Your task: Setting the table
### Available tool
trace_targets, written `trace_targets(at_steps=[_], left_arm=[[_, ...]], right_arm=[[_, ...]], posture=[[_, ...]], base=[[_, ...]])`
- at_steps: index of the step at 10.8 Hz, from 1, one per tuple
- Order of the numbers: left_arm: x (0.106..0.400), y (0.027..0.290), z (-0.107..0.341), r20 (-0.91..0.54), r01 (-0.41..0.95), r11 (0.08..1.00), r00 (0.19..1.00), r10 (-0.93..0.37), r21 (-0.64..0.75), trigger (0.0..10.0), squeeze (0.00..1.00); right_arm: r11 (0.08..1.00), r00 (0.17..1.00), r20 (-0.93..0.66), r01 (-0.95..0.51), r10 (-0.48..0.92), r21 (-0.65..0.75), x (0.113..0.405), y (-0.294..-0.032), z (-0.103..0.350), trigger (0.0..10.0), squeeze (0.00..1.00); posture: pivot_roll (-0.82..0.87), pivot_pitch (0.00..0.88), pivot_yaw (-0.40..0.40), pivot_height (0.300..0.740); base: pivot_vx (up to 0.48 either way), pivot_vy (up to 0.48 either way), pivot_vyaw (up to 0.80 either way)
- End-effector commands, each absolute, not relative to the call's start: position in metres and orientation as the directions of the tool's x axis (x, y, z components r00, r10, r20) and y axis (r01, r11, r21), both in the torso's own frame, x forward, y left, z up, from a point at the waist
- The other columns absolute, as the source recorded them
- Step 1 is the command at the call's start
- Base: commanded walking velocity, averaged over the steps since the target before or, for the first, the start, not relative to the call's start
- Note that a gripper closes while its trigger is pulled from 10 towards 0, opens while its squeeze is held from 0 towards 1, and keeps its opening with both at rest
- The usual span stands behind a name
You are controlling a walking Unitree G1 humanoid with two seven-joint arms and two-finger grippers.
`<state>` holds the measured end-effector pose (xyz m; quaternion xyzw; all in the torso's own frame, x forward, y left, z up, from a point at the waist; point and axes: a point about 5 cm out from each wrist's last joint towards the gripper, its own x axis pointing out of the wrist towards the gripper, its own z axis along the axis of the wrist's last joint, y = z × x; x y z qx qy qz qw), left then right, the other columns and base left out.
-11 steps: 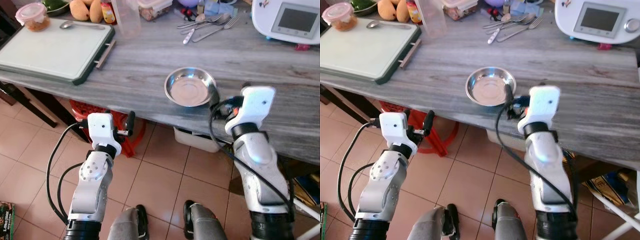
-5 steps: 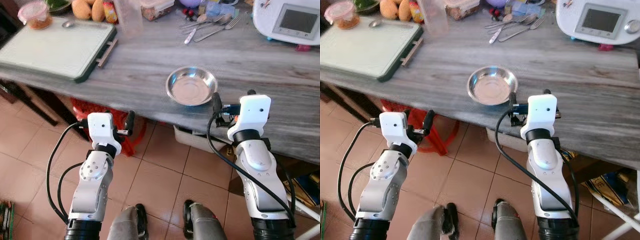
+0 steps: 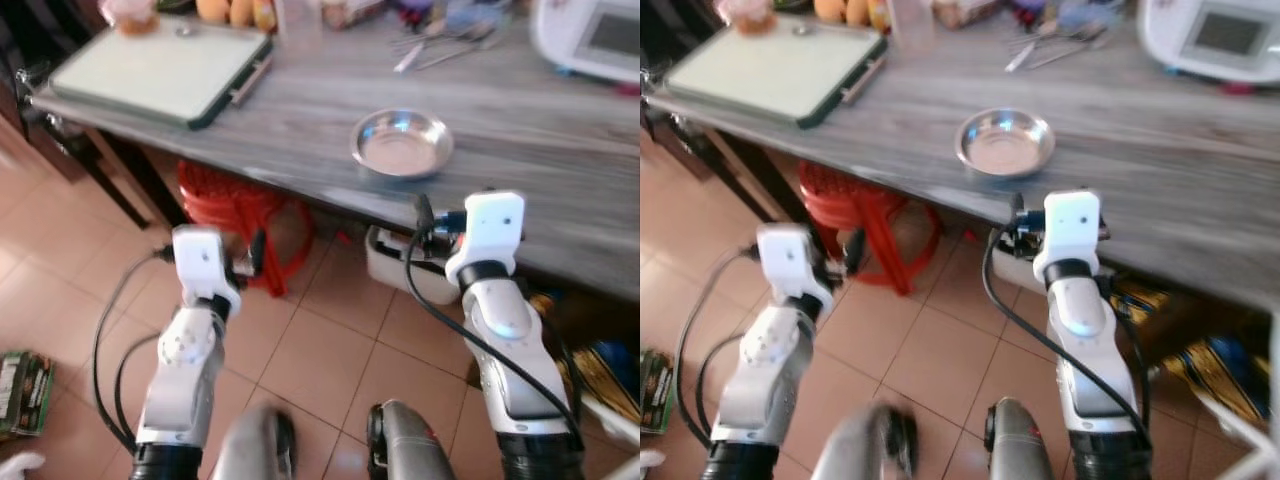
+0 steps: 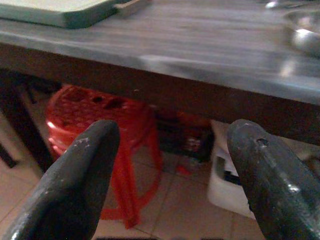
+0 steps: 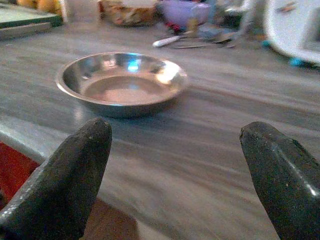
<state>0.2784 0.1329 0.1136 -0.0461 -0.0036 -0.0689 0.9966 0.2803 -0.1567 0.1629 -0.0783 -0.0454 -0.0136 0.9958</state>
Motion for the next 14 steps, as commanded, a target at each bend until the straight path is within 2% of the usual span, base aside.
trace_targets(at_steps=[1, 2, 3, 5, 6, 12, 14], left_arm=[[0.2775, 0.1389, 0.1108, -0.002, 0.12, 0.99, 0.993, -0.12, -0.077, 10.0, 0.0], [0.2774, 0.1389, 0.1106, -0.002, 0.12, 0.99, 0.993, -0.12, -0.077, 10.0, 0.0], [0.2776, 0.1391, 0.1106, -0.003, 0.119, 0.99, 0.993, -0.119, -0.077, 10.0, 0.0], [0.2776, 0.1386, 0.1104, -0.004, 0.122, 0.989, 0.992, -0.123, -0.078, 10.0, 0.0], [0.2774, 0.1385, 0.1104, -0.004, 0.124, 0.989, 0.992, -0.125, -0.078, 10.0, 0.0], [0.2772, 0.1382, 0.1105, -0.005, 0.127, 0.989, 0.992, -0.127, -0.078, 10.0, 0.0], [0.2782, 0.1375, 0.1106, -0.005, 0.125, 0.989, 0.992, -0.126, -0.08, 10.0, 0.0]], right_arm=[[0.989, 0.996, 0.087, 0.025, -0.013, -0.146, 0.281, -0.1511, 0.1624, 10.0, 0.0], [0.985, 0.996, 0.086, 0.03, -0.016, -0.169, 0.2833, -0.1506, 0.1621, 10.0, 0.0], [0.993, 0.996, 0.087, -0.01, 0.02, -0.115, 0.2853, -0.1477, 0.1628, 10.0, 0.0], [0.988, 0.994, 0.108, 0.027, -0.01, -0.15, 0.2882, -0.1493, 0.1636, 10.0, 0.0], [0.99, 0.997, 0.068, -0.01, 0.02, -0.142, 0.2867, -0.1465, 0.1599, 10.0, 0.0], [0.996, 0.997, 0.083, 0.002, 0.006, -0.093, 0.2864, -0.151, 0.1608, 10.0, 0.0], [0.995, 0.997, 0.079, -0.007, 0.015, -0.097, 0.2868, -0.1497, 0.1601, 10.0, 0.0]], posture=[[-0.05, 0.173, 0.068, 0.74], [-0.05, 0.172, 0.068, 0.74], [-0.05, 0.172, 0.068, 0.74], [-0.06, 0.173, 0.069, 0.74], [-0.06, 0.174, 0.07, 0.74], [-0.05, 0.175, 0.07, 0.74], [-0.05, 0.174, 0.068, 0.74]], base=[[-0.255, 0.0, 0.0], [-0.259, 0.0, 0.0], [-0.255, 0.0, 0.0], [0.0, 0.0, 0.0], [0.0, 0.0, 0.0], [-0.042, 0.0, 0.0], [-0.257, 0.0, -0.23]])
